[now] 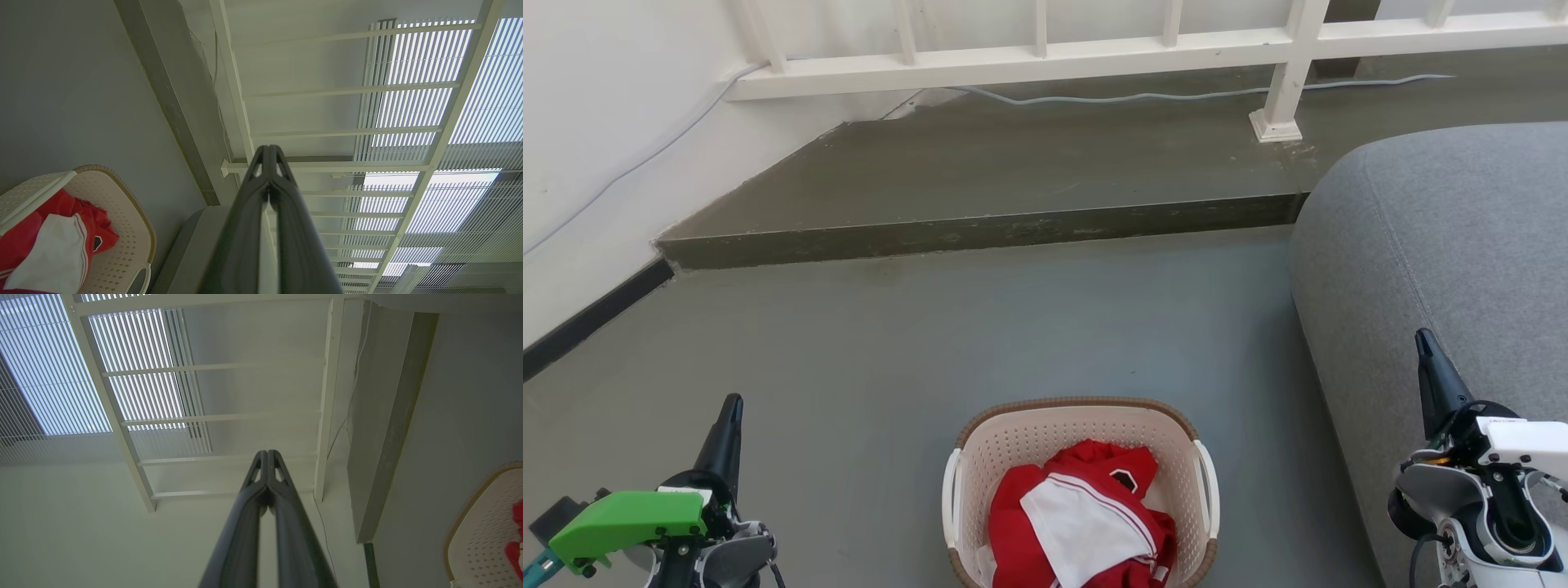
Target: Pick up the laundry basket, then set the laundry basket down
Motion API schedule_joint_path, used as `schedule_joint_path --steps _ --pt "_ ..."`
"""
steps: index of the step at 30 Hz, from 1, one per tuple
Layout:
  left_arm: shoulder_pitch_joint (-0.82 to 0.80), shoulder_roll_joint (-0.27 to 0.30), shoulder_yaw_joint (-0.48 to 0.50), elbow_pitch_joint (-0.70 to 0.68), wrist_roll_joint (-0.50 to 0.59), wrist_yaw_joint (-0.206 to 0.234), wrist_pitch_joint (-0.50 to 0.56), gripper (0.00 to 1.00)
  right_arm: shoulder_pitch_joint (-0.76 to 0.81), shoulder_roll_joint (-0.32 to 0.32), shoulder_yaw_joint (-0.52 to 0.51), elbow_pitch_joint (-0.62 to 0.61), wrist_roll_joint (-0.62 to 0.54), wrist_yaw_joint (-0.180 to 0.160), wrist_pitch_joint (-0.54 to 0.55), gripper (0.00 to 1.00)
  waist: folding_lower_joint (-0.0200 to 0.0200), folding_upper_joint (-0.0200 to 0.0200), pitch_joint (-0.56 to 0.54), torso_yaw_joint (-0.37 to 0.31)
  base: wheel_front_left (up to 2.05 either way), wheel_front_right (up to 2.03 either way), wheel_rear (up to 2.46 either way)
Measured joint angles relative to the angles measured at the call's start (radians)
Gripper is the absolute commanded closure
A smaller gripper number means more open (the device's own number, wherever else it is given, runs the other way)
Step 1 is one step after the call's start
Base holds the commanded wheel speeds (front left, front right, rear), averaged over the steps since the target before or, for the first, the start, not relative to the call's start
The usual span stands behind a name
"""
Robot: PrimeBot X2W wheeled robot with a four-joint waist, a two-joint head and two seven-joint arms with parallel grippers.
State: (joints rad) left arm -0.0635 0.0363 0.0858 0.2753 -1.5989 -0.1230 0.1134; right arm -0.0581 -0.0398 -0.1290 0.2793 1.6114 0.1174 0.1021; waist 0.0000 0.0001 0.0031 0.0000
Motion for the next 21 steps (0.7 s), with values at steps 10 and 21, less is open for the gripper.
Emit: schedule_joint_path --steps 10,21 --pt "0.0 0.0 0.0 0.0 0.0 0.0 0.0 1.0 0.0 0.0 0.0 0.0 0.0 0.0 0.0 1.0 0.0 0.0 0.0 0.0 0.0 0.0 0.0" --pt "0.0 0.0 0.0 0.0 0.0 0.0 0.0 1.0 0.0 0.0 0.0 0.0 0.0 0.0 0.0 1.0 0.0 0.0 0.0 0.0 0.0 0.0 0.0"
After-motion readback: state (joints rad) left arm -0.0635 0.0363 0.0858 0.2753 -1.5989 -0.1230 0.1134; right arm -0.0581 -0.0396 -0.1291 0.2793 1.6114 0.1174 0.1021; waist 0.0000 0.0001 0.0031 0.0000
